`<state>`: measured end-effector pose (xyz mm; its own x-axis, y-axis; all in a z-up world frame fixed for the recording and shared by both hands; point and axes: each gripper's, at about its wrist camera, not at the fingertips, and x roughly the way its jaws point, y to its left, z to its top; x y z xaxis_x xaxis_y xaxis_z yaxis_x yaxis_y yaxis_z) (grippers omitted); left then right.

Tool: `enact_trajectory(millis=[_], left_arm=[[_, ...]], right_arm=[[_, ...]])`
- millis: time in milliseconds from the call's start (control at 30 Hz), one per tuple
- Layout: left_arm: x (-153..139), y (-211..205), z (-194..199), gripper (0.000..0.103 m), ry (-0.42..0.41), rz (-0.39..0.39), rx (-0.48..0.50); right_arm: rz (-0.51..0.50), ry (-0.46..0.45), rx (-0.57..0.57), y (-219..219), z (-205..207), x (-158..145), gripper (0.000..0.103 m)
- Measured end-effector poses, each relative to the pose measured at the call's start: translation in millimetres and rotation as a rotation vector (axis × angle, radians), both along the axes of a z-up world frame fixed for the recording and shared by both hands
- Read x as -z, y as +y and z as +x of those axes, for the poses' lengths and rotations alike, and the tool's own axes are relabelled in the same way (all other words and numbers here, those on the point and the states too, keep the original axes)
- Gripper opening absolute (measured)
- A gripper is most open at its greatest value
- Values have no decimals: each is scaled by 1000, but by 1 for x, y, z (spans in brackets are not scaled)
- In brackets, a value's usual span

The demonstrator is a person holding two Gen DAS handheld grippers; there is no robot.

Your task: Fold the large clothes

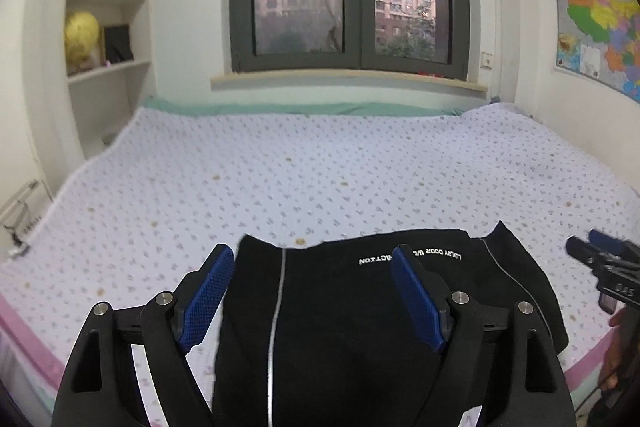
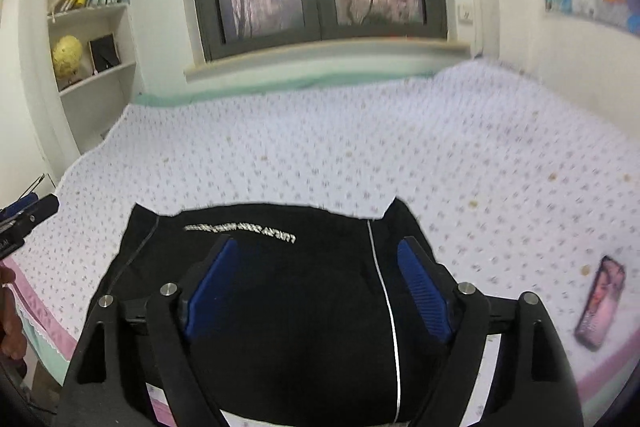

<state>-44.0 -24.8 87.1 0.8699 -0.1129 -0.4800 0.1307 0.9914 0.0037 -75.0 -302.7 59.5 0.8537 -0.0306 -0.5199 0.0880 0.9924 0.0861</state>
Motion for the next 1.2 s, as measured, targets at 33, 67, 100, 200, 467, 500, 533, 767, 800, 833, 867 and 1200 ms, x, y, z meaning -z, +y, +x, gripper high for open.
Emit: enact_trajectory(millis=[33, 67, 100, 200, 467, 500, 533, 767, 800, 833, 867, 1200], left_arm=[[-3, -1, -5, 82, -6, 7, -5], [-6, -1, -10, 82, -9, 13, -15], [-8, 1, -16, 82, -14, 13, -25], [-10, 6, -31, 82, -28, -17, -21], [12, 16, -38, 82, 11, -31, -26], [16, 16, -36, 82, 21, -24, -26], [20, 16, -35, 82, 29, -22, -23], [42, 14, -22, 82, 93, -20, -11], [44, 14, -21, 82, 99, -21, -9], [46, 13, -20, 82, 105, -20, -7], [48, 13, -19, 82, 108, -17, -5], [60, 10, -12, 82, 139, -4, -5]], right_arm=[[-14, -6, 13, 4, -4, -5, 86], [-29, -10, 22, 9, -9, -12, 86], [-45, -12, 29, 14, -13, -14, 86], [-91, -12, 44, 28, -21, -17, 87], [-101, 51, 17, 46, -16, 1, 88], [-96, 65, 15, 47, -13, 5, 88], [-92, 76, 14, 48, -12, 9, 88], [-72, 151, 11, 47, 3, 32, 88], [-68, 158, 12, 46, 4, 35, 88], [-66, 163, 12, 46, 5, 37, 88], [-65, 167, 14, 46, 6, 38, 88], [-55, 196, 13, 44, 12, 45, 88]])
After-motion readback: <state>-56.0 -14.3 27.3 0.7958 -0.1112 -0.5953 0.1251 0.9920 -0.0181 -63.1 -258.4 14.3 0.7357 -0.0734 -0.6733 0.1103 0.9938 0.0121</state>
